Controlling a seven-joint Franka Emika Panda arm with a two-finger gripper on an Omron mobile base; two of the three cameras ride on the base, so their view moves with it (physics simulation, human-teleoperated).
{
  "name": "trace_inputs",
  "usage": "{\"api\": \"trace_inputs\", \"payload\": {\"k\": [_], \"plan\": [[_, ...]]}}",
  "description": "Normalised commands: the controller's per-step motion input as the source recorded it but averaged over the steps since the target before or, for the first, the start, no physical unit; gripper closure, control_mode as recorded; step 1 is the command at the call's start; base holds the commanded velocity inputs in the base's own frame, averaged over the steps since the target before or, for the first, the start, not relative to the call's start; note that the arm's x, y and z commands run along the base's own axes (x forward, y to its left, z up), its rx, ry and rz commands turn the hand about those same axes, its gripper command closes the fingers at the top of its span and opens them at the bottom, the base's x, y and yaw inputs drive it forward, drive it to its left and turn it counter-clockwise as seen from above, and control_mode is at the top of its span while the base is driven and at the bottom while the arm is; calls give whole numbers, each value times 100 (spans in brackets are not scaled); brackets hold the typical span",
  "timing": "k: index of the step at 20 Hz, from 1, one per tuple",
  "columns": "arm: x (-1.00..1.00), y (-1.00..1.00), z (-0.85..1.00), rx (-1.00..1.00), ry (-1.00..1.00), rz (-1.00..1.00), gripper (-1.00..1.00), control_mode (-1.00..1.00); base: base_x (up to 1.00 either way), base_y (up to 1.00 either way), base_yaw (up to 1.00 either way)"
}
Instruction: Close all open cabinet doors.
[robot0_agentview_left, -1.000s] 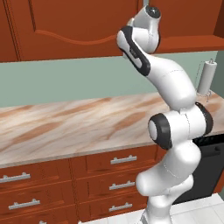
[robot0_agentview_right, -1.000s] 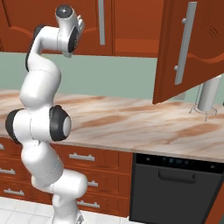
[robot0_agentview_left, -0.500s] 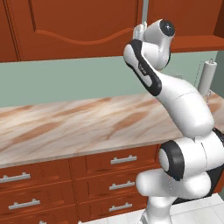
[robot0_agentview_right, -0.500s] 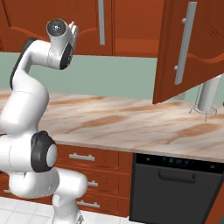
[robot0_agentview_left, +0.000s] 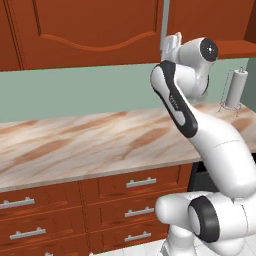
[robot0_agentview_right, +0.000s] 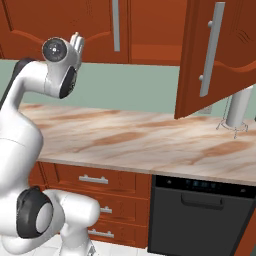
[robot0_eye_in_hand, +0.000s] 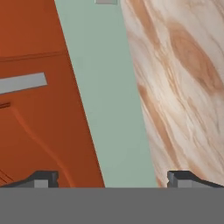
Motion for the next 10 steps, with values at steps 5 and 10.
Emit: {"api": "trace_inputs", "payload": {"k": [5, 10], "plan": [[-66, -20, 11, -2, 0, 0, -100, -100, 0, 0, 0], [-58, -30, 8, -2, -6, 0, -100, -100, 0, 0, 0]]}}
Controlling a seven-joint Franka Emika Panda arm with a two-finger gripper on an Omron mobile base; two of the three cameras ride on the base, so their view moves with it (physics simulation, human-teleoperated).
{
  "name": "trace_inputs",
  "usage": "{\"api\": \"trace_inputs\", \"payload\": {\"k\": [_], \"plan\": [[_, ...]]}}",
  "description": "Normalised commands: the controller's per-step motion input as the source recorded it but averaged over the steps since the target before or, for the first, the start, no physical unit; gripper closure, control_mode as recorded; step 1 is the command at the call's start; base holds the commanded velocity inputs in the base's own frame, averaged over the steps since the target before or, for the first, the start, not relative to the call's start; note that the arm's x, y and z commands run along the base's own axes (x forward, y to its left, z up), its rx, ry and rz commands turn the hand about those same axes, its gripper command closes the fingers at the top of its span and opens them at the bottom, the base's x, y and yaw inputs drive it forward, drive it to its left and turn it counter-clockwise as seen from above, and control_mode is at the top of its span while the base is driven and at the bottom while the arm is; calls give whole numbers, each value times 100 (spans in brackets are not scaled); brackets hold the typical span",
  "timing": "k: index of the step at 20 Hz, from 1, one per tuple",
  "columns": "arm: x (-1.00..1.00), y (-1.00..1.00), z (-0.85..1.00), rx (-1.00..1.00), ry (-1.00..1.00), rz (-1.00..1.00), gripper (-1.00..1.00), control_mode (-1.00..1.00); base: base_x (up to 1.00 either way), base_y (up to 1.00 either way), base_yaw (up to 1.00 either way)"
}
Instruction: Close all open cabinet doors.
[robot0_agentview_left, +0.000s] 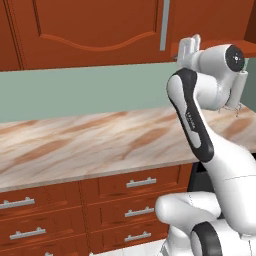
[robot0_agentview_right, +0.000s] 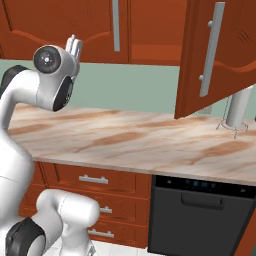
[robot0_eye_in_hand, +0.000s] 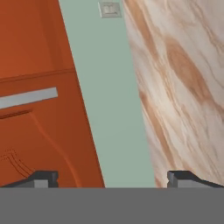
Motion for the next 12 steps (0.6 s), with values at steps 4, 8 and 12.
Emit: {"api": "trace_inputs", "payload": {"k": [4, 8, 12], "plan": [[-52, -35, 9, -1, -8, -5, -100, -100, 0, 0, 0], [-47, -35, 10, -3, -1, -13, -100, -100, 0, 0, 0], [-42, -30, 9, -11, 0, -18, -100, -100, 0, 0, 0]]}}
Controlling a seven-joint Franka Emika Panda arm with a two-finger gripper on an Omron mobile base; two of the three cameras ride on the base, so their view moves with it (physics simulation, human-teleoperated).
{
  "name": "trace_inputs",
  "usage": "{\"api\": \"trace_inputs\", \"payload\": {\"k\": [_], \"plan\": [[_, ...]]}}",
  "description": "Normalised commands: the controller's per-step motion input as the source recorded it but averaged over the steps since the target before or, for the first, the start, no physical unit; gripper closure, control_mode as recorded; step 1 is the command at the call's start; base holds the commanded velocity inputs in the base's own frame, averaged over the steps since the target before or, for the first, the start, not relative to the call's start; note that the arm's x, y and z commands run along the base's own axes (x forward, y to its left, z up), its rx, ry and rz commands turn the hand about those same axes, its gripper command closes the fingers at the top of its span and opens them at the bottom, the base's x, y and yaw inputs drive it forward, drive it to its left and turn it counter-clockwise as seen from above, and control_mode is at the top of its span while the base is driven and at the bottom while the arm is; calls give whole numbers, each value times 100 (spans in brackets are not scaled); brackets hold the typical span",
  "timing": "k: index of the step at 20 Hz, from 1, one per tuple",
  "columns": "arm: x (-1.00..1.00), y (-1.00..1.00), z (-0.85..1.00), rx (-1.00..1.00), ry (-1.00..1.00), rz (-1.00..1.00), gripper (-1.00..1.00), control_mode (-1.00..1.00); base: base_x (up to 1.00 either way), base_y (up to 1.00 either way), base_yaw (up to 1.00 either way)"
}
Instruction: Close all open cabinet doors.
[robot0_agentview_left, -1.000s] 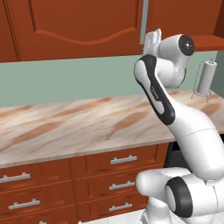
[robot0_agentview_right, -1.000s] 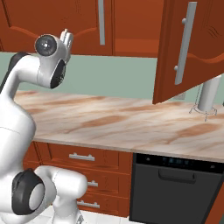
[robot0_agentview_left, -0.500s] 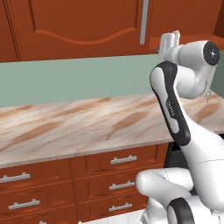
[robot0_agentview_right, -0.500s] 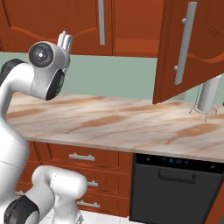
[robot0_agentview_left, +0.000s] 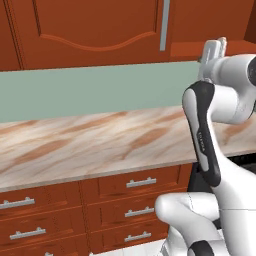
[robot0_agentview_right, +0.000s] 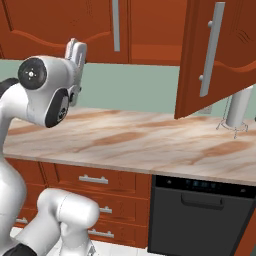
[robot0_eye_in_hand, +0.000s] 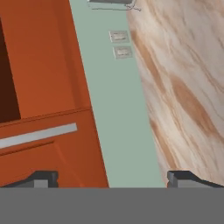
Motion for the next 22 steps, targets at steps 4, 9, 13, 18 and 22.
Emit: {"api": "trace_inputs", "payload": {"k": [4, 9, 13, 18, 22], "plan": [[-45, -34, 4, -15, 0, -22, -100, -100, 0, 0, 0], [-54, -41, 4, -4, 0, -24, -100, -100, 0, 0, 0], [-50, -35, 12, 0, 1, -32, -100, -100, 0, 0, 0], [-48, -34, 11, 0, 5, -29, -100, -100, 0, 0, 0], [-47, -27, 18, -1, 7, -28, -100, -100, 0, 0, 0]]}}
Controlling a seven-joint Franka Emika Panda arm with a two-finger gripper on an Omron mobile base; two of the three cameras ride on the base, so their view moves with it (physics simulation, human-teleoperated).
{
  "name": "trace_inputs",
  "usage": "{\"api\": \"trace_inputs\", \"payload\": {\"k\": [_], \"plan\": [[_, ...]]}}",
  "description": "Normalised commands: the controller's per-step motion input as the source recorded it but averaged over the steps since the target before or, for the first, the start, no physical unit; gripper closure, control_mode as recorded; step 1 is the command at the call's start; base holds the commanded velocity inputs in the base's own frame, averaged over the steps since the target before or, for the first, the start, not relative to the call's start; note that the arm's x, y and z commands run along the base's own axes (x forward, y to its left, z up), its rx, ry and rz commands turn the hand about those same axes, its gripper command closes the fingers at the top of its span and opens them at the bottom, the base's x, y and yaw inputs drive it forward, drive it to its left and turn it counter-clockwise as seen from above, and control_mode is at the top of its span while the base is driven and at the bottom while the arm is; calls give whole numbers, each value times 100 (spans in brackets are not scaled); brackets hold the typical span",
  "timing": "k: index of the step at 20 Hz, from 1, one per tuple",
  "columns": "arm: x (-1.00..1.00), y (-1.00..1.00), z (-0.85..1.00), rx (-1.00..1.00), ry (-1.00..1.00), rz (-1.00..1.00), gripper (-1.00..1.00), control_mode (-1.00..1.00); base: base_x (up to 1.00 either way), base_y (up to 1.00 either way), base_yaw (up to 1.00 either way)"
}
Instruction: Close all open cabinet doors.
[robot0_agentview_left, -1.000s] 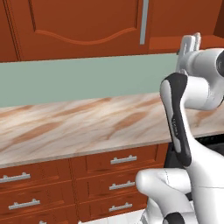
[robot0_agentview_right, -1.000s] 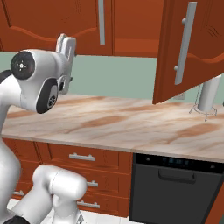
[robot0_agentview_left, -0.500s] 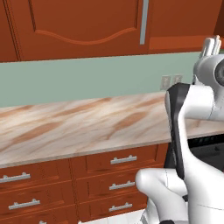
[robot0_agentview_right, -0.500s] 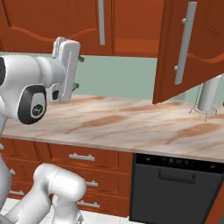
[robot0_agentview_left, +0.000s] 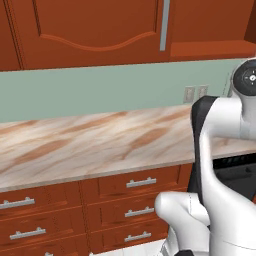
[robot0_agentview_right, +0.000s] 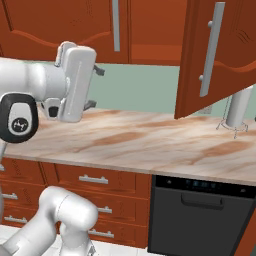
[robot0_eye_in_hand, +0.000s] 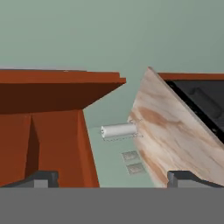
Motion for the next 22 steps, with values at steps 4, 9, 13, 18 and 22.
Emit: {"api": "trace_inputs", "payload": {"k": [4, 9, 13, 18, 22], "plan": [[-55, -30, 6, -5, 4, -23, -100, -100, 0, 0, 0], [-71, -21, 0, -4, 0, -22, -100, -100, 0, 0, 0], [-71, -13, 0, 0, 0, -19, -100, -100, 0, 0, 0], [-64, -7, 0, 0, 0, -15, -100, -100, 0, 0, 0], [-64, -7, 0, 0, 0, -5, -100, -100, 0, 0, 0]]}}
